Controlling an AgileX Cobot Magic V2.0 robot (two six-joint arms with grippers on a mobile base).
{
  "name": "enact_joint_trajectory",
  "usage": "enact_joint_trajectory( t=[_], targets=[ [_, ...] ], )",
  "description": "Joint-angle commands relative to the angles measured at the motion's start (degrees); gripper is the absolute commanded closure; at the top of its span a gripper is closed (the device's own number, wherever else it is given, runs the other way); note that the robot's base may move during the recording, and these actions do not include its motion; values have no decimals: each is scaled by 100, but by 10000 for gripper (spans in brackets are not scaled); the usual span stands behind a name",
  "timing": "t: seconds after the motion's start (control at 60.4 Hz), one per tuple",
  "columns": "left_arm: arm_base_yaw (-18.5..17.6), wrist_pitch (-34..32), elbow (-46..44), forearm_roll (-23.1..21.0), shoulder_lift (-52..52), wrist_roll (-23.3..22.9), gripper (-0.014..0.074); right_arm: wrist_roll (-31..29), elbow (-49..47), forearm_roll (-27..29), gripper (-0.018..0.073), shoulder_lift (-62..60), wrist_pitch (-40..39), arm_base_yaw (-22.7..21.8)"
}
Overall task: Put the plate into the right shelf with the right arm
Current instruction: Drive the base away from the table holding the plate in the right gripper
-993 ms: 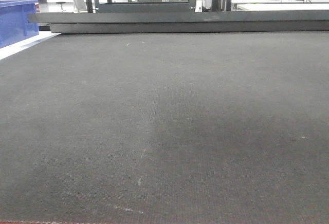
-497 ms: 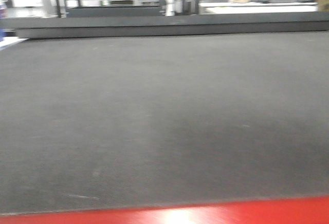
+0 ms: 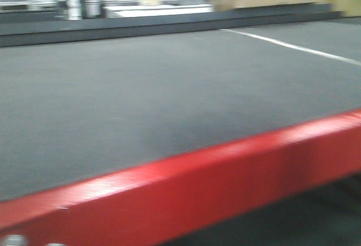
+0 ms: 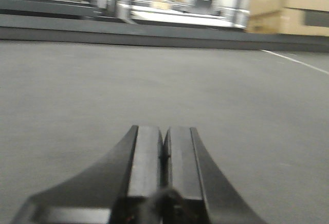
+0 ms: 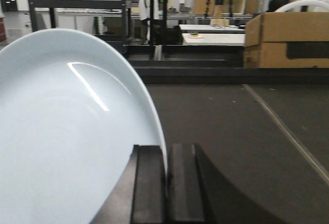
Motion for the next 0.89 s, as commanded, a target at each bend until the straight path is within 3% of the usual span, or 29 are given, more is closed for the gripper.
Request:
enact_joint_trajectory(
  t=[0.0, 0.877],
  targets=[
    [0, -510, 43, 1, -62, -34, 643, -29, -165, -108, 496, 17, -562, 13],
    [0, -510, 43, 1, -62, -34, 643, -29, -165, -108, 496, 17, -562, 13]
  ],
)
